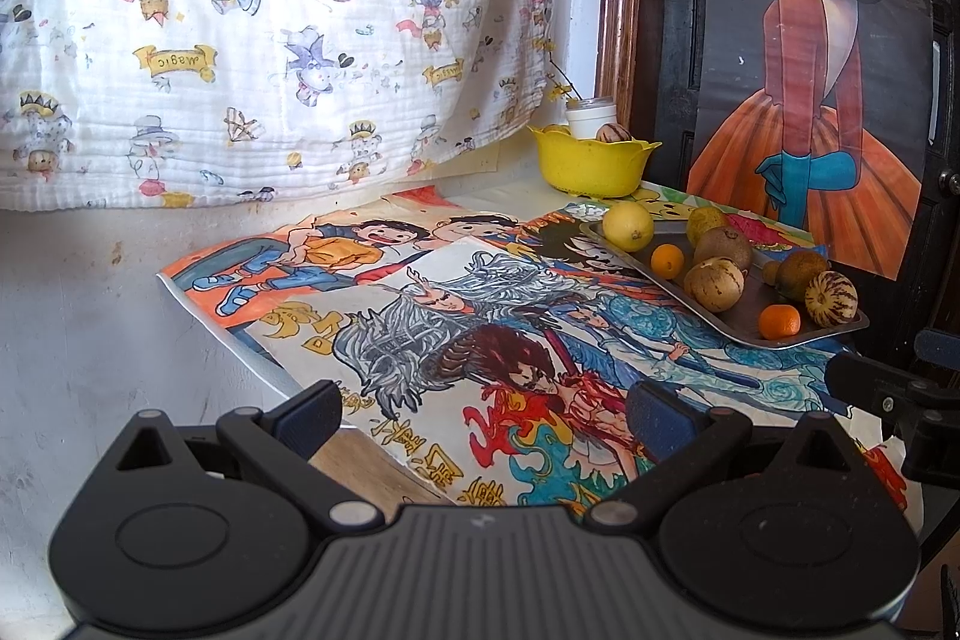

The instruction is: Organize fruits

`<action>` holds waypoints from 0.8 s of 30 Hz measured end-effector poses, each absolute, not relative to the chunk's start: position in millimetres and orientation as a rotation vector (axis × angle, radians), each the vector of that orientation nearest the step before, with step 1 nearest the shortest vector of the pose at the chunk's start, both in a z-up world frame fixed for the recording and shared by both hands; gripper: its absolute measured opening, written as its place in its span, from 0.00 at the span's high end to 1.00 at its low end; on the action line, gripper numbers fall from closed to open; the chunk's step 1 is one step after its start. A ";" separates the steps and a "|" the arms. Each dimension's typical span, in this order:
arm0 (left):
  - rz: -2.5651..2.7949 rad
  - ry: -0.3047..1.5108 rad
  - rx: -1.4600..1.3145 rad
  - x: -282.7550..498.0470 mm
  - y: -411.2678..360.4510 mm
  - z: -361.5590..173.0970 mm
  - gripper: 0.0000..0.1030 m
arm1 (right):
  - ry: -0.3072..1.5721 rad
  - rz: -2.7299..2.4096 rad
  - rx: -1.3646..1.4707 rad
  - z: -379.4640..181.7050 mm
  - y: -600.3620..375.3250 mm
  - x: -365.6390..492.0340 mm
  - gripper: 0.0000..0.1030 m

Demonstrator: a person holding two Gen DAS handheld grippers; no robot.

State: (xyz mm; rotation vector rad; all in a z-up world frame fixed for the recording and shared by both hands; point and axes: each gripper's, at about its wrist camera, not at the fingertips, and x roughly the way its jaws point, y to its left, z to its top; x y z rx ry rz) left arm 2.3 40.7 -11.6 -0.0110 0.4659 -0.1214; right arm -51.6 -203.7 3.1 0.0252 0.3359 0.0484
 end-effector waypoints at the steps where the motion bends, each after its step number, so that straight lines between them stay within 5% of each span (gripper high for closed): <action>1: -0.120 0.466 -0.010 2.3 41.1 -12.0 0.00 | 0.336 0.048 0.026 3.4 -204.1 -51.5 0.00; 24: -0.122 0.471 -0.011 -1.8 41.1 -11.5 0.00 | 0.341 0.049 0.030 -0.8 -199.3 -55.6 0.00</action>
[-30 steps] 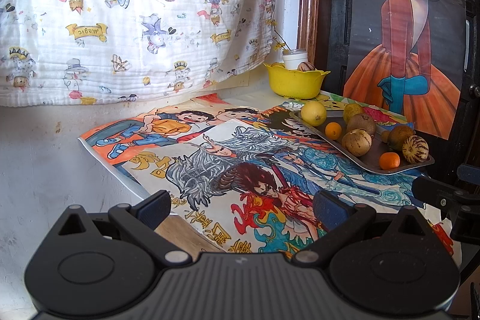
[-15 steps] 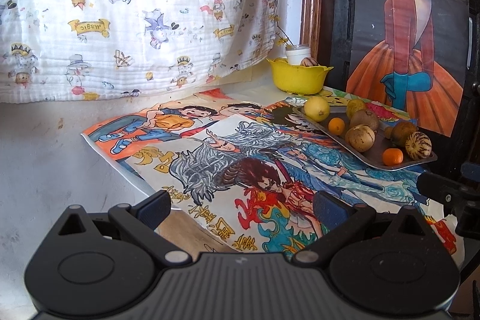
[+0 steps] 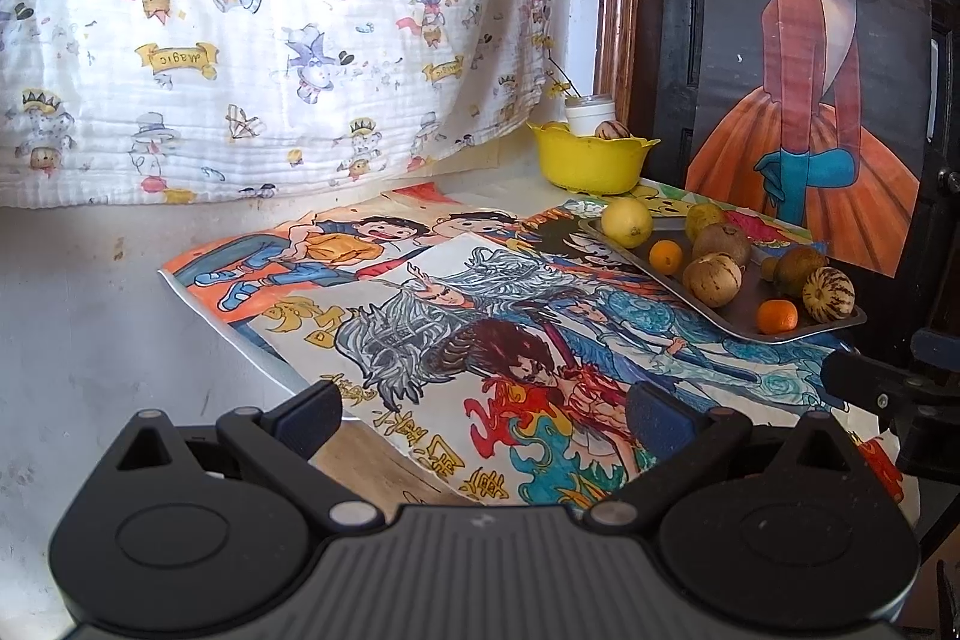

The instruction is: Organize fruits

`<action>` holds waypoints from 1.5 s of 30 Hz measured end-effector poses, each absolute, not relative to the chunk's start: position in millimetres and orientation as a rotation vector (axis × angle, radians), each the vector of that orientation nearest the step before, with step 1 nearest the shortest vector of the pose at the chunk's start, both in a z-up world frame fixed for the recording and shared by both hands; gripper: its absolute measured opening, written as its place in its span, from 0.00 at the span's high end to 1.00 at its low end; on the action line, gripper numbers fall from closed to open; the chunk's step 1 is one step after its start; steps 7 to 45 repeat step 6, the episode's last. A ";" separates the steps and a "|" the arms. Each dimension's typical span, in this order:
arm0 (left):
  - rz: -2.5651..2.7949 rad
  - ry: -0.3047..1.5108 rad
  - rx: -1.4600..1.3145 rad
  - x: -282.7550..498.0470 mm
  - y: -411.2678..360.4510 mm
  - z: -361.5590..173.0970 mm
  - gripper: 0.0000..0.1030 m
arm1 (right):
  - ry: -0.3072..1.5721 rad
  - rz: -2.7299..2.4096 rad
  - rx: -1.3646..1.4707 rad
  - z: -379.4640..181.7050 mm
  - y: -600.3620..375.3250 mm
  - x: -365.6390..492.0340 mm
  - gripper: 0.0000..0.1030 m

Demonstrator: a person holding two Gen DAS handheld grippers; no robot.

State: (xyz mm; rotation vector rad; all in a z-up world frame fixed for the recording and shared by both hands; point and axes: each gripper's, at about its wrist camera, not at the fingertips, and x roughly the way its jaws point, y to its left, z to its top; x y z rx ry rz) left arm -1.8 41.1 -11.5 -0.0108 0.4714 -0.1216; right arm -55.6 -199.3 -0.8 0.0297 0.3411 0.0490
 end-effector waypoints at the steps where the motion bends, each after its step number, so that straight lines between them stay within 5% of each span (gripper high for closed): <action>1: -0.121 0.470 -0.011 -2.0 41.0 -11.4 0.00 | 0.341 0.049 0.030 -0.5 -199.9 -55.1 0.00; 45: -0.118 0.474 -0.014 -1.9 41.2 -11.5 0.00 | 0.342 0.048 0.030 -0.4 -199.9 -54.7 0.00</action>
